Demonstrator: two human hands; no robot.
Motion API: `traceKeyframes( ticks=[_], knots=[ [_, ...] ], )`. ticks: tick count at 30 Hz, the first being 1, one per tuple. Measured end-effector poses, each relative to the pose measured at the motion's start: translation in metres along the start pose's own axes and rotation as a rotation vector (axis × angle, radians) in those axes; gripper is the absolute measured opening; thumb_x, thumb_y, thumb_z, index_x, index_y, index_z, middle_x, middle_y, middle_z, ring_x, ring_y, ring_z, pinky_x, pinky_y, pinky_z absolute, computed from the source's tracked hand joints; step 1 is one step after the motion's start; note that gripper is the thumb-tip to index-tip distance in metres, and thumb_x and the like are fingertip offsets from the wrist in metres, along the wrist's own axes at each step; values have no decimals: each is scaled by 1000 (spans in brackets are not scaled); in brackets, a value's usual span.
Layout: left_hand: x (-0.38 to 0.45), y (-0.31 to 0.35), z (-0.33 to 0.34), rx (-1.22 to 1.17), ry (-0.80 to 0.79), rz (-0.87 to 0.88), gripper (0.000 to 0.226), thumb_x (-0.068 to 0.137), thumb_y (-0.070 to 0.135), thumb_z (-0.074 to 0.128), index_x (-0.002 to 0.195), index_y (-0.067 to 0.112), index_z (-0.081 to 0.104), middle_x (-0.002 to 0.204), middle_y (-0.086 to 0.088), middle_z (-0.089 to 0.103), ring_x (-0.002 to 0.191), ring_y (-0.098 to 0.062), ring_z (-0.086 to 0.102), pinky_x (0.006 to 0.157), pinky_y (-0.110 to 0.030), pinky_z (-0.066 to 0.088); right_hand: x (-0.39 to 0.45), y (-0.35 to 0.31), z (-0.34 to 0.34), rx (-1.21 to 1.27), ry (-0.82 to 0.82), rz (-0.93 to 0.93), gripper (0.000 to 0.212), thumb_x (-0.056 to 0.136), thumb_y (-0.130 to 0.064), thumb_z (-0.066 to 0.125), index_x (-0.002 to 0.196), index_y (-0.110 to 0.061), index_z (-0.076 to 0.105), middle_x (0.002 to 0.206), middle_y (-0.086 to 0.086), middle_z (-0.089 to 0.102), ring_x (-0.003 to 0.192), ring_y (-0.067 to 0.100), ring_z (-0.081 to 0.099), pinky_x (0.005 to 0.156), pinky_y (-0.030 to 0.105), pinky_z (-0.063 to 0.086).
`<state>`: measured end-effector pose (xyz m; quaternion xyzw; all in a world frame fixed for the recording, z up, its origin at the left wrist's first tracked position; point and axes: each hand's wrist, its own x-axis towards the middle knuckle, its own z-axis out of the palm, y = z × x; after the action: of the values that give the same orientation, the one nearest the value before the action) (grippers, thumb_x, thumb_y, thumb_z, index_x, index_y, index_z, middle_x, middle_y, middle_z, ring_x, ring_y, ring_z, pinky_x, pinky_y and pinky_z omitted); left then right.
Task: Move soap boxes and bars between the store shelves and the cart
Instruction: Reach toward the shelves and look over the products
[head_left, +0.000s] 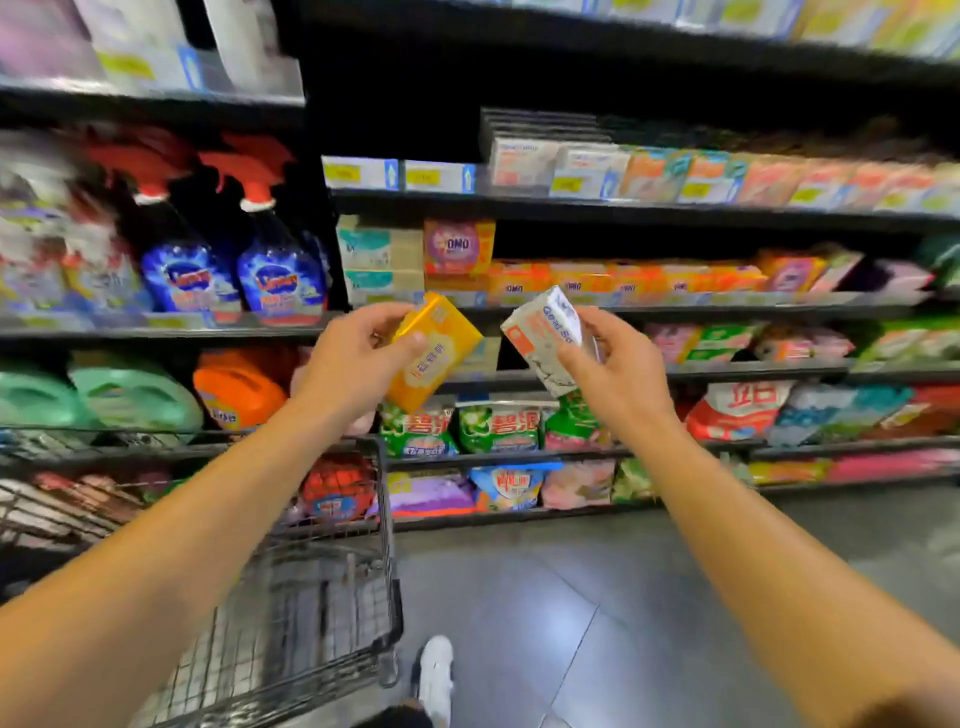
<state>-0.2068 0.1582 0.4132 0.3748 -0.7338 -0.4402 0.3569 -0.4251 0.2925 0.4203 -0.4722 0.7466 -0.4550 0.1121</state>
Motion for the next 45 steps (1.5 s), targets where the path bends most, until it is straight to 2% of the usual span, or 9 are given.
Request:
traceKeyframes(
  ticks=[2, 5, 10, 13, 16, 22, 30, 39, 45],
  knots=[
    [21, 12, 7, -33, 18, 37, 22, 93, 15, 64, 112, 27, 66, 99, 10, 68, 86, -2, 63, 69, -11, 48, 25, -3, -12, -34, 12, -42, 41, 92, -18, 65, 132, -24, 61, 119, -11, 62, 112, 10, 57, 98, 38, 50],
    [52, 25, 13, -34, 40, 58, 22, 95, 21, 63, 114, 32, 65, 103, 12, 67, 89, 0, 63, 69, -16, 49, 68, -6, -25, -106, 25, -121, 41, 93, -23, 63, 133, -26, 59, 122, -6, 63, 113, 13, 57, 96, 42, 51],
    [115, 35, 12, 43, 106, 138, 25, 95, 22, 63, 119, 31, 65, 112, 4, 67, 99, -11, 63, 72, -21, 50, 148, -21, -38, -217, 0, -203, 44, 97, -17, 60, 141, -23, 53, 133, -3, 56, 121, 12, 49, 97, 29, 43],
    [149, 40, 8, 62, 125, 143, 25, 96, 20, 62, 118, 32, 63, 108, 5, 67, 100, -12, 64, 79, -29, 53, 197, -28, -40, -304, -13, -271, 44, 94, -15, 60, 137, -25, 57, 130, 0, 60, 121, 20, 52, 97, 37, 47],
    [177, 41, 6, 72, 142, 136, 25, 95, 17, 62, 116, 31, 61, 107, 4, 66, 97, -13, 64, 75, -24, 52, 239, -29, -40, -429, -44, -315, 46, 93, -22, 61, 138, -29, 55, 130, 1, 60, 123, 26, 50, 100, 48, 45],
    [214, 39, 9, 139, 216, 122, 29, 95, 17, 63, 123, 21, 65, 114, -3, 65, 99, -16, 62, 79, -29, 51, 297, -27, -34, -475, -98, -367, 47, 93, -26, 62, 139, -29, 54, 133, 1, 59, 127, 28, 50, 104, 50, 43],
    [235, 44, 14, 121, 291, 74, 29, 93, 20, 65, 121, 24, 66, 115, 1, 64, 104, -14, 62, 86, -33, 53, 334, -27, -22, -445, -222, -440, 48, 94, -21, 63, 141, -20, 53, 140, 5, 56, 130, 24, 48, 108, 36, 38],
    [244, 40, 12, 126, 284, 69, 35, 93, 22, 65, 128, 20, 63, 121, 1, 63, 110, -15, 61, 92, -43, 54, 352, -13, -9, -469, -276, -384, 48, 96, -29, 61, 143, -26, 50, 142, 3, 54, 132, 25, 48, 108, 40, 42],
    [246, 35, 10, 95, 266, 58, 38, 96, 22, 62, 133, 21, 60, 124, 0, 62, 110, -14, 61, 88, -38, 56, 348, 0, -1, -542, -254, -375, 49, 98, -32, 58, 145, -30, 46, 145, 1, 51, 134, 26, 44, 111, 44, 37]
  ],
)
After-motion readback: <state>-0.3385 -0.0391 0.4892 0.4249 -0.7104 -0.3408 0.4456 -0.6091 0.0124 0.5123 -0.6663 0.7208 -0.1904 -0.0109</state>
